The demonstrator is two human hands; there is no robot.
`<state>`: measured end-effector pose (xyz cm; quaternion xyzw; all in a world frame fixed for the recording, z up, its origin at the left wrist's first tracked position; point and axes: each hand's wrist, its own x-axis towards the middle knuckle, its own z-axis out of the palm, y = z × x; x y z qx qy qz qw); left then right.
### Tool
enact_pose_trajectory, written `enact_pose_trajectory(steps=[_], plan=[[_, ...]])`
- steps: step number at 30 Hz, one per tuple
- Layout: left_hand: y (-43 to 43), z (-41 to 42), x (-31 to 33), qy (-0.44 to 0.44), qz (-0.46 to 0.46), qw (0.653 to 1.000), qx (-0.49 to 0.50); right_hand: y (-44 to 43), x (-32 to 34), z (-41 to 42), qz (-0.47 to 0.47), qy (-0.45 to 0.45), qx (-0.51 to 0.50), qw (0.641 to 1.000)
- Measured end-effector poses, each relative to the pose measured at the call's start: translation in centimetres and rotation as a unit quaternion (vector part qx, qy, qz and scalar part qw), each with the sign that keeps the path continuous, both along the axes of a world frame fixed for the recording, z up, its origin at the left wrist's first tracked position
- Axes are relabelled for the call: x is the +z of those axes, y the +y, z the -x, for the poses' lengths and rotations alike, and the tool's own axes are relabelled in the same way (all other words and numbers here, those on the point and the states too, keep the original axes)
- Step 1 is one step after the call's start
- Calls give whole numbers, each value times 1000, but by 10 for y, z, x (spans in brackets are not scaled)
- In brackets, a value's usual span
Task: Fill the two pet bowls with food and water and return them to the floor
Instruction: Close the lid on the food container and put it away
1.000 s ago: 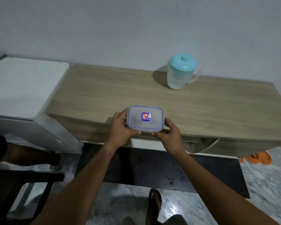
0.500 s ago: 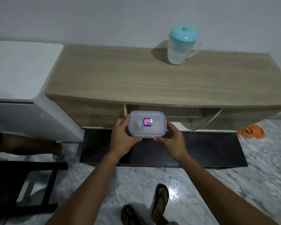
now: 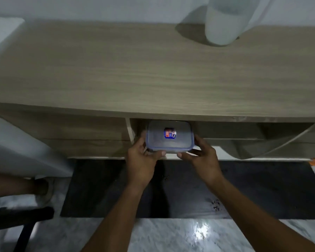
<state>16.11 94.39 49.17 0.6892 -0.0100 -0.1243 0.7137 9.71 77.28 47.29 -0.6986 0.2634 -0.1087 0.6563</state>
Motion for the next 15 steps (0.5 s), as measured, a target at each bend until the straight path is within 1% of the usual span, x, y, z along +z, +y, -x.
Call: enact_pose_trajectory(steps=[3,5,7,13,15], plan=[[-15,-21,-16,-5,-18,1000,15,-16,-17,-25,3,-1,6,1000],[-24,-33,-24,5,-35,999,36,-23,-29,-40,7,15,2,1000],[-30,-43,-29,10,-64,996,55,-27,-37,-51,20,23,3,1000],[-39,-55,-30,-19,-161,984,70,-27,-48,-75,33,13,13,999],[-40,-55,-32,-35,-190,977,88,-21,-41,-78,56,3,21,998]])
